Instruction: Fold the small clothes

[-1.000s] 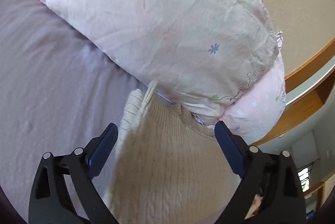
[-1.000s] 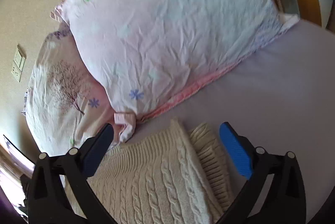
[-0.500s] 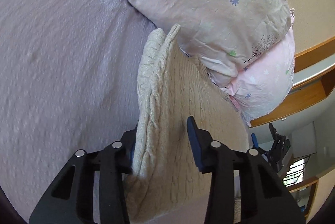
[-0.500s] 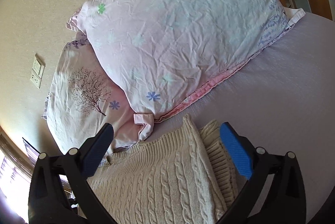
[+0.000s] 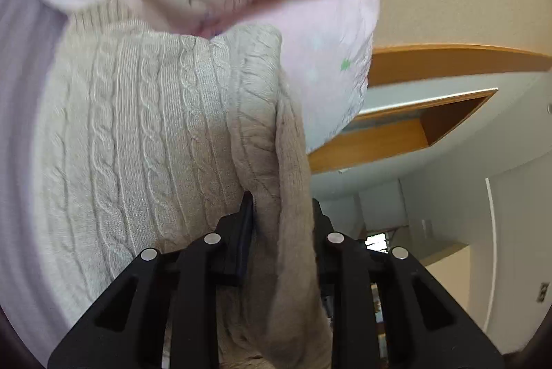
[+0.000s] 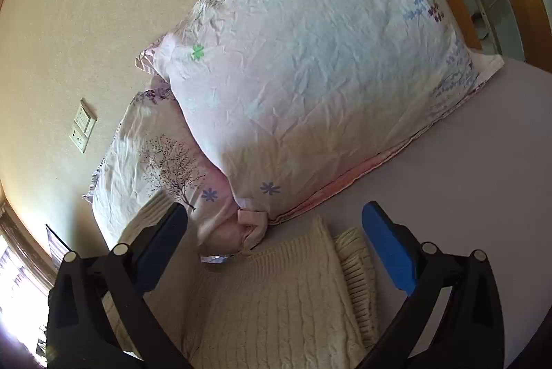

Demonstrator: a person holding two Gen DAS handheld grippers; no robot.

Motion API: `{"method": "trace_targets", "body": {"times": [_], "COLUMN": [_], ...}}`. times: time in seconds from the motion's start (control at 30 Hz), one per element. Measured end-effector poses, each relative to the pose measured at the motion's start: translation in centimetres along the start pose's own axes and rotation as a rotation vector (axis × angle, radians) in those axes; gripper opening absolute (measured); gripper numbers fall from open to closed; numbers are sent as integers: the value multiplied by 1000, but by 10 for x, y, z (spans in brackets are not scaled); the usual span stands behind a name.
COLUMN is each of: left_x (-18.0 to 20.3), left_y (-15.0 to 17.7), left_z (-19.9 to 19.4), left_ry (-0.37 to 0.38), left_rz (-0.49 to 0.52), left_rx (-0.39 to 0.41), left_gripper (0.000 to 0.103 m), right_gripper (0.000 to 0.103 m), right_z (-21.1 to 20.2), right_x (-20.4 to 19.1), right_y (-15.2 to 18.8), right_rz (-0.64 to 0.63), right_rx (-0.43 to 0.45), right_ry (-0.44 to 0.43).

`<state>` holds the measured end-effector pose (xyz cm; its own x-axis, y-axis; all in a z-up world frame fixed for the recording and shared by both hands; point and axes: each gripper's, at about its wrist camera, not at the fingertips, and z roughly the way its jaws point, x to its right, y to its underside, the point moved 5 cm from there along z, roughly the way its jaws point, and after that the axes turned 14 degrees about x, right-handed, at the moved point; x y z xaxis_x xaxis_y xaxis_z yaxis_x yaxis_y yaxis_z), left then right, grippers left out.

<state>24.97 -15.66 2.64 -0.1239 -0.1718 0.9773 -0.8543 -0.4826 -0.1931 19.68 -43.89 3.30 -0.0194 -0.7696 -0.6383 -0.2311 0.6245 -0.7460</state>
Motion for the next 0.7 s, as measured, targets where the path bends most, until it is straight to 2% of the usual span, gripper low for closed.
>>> {"method": "trace_targets", "body": {"times": [0.07, 0.1, 0.13, 0.17, 0.2, 0.23, 0.27, 0.33, 0.4, 0.47, 0.57, 0.6, 0.63, 0.7], "left_x": [-5, -2, 4, 12, 20, 24, 25, 21, 10, -5, -30, -38, -42, -47], "left_y": [22, 30, 33, 33, 28, 21, 13, 0, -9, -14, -21, -20, -18, -12], "left_z": [46, 56, 57, 50, 38, 23, 6, -20, -38, -48, -54, -49, -43, -36], "left_ry": [75, 97, 102, 100, 82, 41, -16, -157, -285, -383, -451, -459, -470, -494], "left_rz": [-101, -120, -88, -19, 68, 136, 200, 315, 389, 419, 395, 389, 392, 407], "left_rx": [-137, -183, -191, -174, -134, -76, -13, 45, 91, 101, 81, 69, 55, 40], "left_gripper": [26, 26, 28, 48, 62, 83, 84, 84, 84, 84, 85, 85, 86, 87], "right_gripper": [101, 101, 101, 101, 97, 90, 85, 63, 51, 48, 47, 35, 11, 9], "right_z": [-1, -2, -3, -3, -4, -4, -1, 5, 14, 21, 34, 37, 37, 25], "right_x": [8, 12, 15, 17, 18, 17, 16, 13, 8, 0, -6, -5, -5, -4], "right_y": [-5, -6, -7, -7, -7, -5, -3, 9, 24, 42, 70, 77, 79, 60], "right_rz": [-22, -23, -18, -6, 14, 33, 40, 15, -30, -72, -147, -177, -197, -154], "right_rx": [0, -6, -21, -41, -66, -98, -133, -216, -299, -372, -473, -493, -474, -376], "right_ry": [19, 18, 3, -19, -47, -78, -98, -91, -77, -80, -40, -14, 6, 4]}}
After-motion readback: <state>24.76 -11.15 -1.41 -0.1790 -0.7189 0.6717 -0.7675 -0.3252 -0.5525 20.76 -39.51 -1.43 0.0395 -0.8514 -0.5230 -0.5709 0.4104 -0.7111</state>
